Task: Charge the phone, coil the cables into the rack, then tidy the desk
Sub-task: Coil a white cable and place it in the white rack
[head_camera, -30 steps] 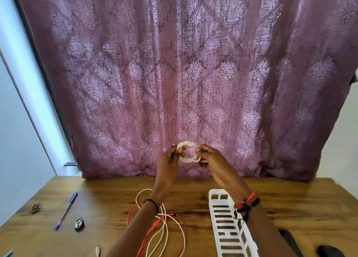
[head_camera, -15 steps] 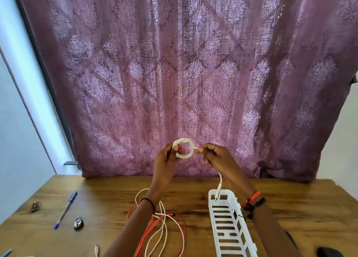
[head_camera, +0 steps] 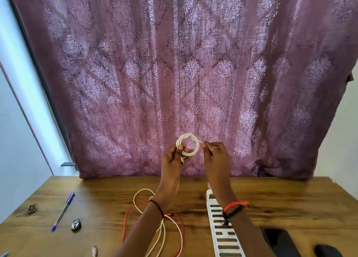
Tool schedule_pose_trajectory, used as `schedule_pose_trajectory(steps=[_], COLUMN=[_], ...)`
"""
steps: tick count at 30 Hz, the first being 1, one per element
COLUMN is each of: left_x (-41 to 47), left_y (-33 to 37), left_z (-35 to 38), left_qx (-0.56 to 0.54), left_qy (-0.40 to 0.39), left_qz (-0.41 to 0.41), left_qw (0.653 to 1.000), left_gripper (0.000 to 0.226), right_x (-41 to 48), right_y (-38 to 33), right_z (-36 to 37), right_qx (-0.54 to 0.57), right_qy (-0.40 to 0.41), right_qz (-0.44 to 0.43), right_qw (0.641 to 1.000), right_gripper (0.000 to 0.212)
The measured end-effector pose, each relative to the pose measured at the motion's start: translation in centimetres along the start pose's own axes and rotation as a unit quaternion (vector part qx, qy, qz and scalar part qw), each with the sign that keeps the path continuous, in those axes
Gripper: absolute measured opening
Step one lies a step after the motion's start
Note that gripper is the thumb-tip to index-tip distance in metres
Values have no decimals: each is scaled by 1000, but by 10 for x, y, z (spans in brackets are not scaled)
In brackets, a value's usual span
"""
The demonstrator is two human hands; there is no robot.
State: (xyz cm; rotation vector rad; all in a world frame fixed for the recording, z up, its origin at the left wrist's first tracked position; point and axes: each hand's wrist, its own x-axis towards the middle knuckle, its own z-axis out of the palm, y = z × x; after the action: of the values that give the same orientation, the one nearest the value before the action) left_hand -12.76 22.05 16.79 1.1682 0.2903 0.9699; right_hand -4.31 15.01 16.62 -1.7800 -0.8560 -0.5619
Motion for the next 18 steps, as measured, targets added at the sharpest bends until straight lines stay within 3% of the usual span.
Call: schedule_pose_trajectory(steps=[3,6,12,14,18], left_x=[-2,-5,-9,-11,-4], left_y=[-3,-6,-10,-10,-22], left_z=[7,6,5,6,0], left_qx=[-6,1,-12,-13,80], left_qy=[2,-7,-20,-28,33], left_qz=[9,9,-8,-7,17], left_qw=[1000,1000,1000,1000,996], left_gripper=[19,19,18,18,19], right_x=[-7,-9,-1,-1,-3], right_y=[-11,-11,-10,-10,-12], right_z=[4,8,3,0,-1], right_qx=[35,71,153,178,204], right_qy=[-16,-52,-42,-37,-41], right_qz=[59,101,167,171,193], right_qw=[998,991,973,968,959], right_gripper=[37,38,14,14,12])
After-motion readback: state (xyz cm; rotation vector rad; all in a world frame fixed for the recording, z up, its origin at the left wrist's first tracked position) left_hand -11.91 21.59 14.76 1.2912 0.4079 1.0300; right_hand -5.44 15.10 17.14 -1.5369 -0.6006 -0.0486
